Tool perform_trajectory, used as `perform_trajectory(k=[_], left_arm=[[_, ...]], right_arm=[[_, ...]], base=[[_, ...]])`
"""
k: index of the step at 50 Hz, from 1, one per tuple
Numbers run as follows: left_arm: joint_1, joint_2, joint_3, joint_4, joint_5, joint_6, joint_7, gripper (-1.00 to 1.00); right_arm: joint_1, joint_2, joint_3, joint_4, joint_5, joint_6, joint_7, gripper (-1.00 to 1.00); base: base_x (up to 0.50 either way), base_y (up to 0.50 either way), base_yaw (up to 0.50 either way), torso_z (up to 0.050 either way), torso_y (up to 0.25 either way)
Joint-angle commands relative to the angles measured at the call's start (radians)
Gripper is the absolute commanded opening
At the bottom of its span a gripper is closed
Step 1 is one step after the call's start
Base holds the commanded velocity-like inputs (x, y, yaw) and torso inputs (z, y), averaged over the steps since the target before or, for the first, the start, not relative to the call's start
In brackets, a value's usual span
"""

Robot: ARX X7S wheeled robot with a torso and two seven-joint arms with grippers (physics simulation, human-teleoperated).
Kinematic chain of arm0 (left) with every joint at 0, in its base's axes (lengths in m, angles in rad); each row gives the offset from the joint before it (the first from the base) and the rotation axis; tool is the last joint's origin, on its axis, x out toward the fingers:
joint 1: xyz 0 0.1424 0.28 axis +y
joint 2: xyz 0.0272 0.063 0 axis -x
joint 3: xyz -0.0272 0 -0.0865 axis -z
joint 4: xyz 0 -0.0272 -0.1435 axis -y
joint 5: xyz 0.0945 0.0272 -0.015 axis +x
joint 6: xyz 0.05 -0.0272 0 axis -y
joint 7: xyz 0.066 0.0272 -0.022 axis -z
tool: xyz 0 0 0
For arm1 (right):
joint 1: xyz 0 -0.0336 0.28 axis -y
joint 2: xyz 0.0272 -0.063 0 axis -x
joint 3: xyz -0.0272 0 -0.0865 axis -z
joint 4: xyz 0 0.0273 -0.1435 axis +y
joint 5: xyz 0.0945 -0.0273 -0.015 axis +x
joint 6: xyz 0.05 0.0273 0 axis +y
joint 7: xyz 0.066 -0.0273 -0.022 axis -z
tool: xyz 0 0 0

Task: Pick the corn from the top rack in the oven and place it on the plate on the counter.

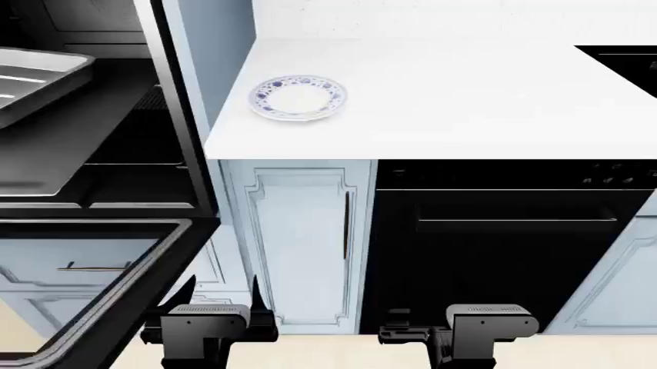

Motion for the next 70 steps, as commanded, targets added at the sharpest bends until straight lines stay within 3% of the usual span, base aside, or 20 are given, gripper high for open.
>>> perform_trajectory(k=[1,15,20,25,27,36,49,55,70], left_arm=[[-0.001,-0.015,0.014,0.004,-0.022,-0.003,-0.019,1.00],[-0.005,-0.051,0.063,0.001,-0.072,0.002,-0.049,1.00],[-0.006,-0.055,0.056,0.047,-0.139,-0.070,-0.043,1.00],[-0.043,-0.086,0.049,0.350,-0.171,-0.285,-0.089,1.00],[-0.095,-0.094,0.044,0.467,-0.205,-0.397,-0.104,1.00],[-0.282,-0.102,0.055,0.769,-0.294,-0.689,-0.159,1.00],[-0.435,-0.111,-0.012,0.973,-0.377,-0.842,-0.238,1.00],[-0.452,-0.125,-0.003,0.999,-0.371,-0.832,-0.262,1.00],[-0.435,-0.139,0.009,0.998,-0.398,-0.803,-0.286,1.00]], right_arm=[[0.006,0.015,-0.017,-0.003,0.019,0.011,0.023,1.00],[0.015,0.050,-0.066,0.025,0.038,-0.007,0.082,1.00],[0.008,0.061,-0.081,-0.038,0.028,0.044,0.104,1.00],[0.021,0.072,-0.091,-0.281,0.000,0.239,0.136,1.00],[0.053,0.074,-0.083,-0.432,0.011,0.388,0.137,1.00],[0.292,0.100,-0.042,-0.812,0.069,0.833,0.143,1.00],[0.497,0.086,0.004,-1.045,0.170,1.135,0.133,1.00],[0.528,0.204,0.050,-1.046,0.496,1.096,0.363,1.00],[0.520,0.272,0.003,-1.032,0.556,1.059,0.431,1.00]], base=[[0.00,0.00,0.00,0.000,0.000],[0.00,0.00,0.00,0.000,0.000],[0.00,0.00,0.00,0.000,0.000],[0.00,0.00,0.00,0.000,0.000],[0.00,0.00,0.00,0.000,0.000],[0.00,0.00,0.00,0.000,0.000],[0.00,0.00,0.00,0.000,0.000],[0.00,0.00,0.00,0.000,0.000],[0.00,0.34,0.00,0.000,0.000]])
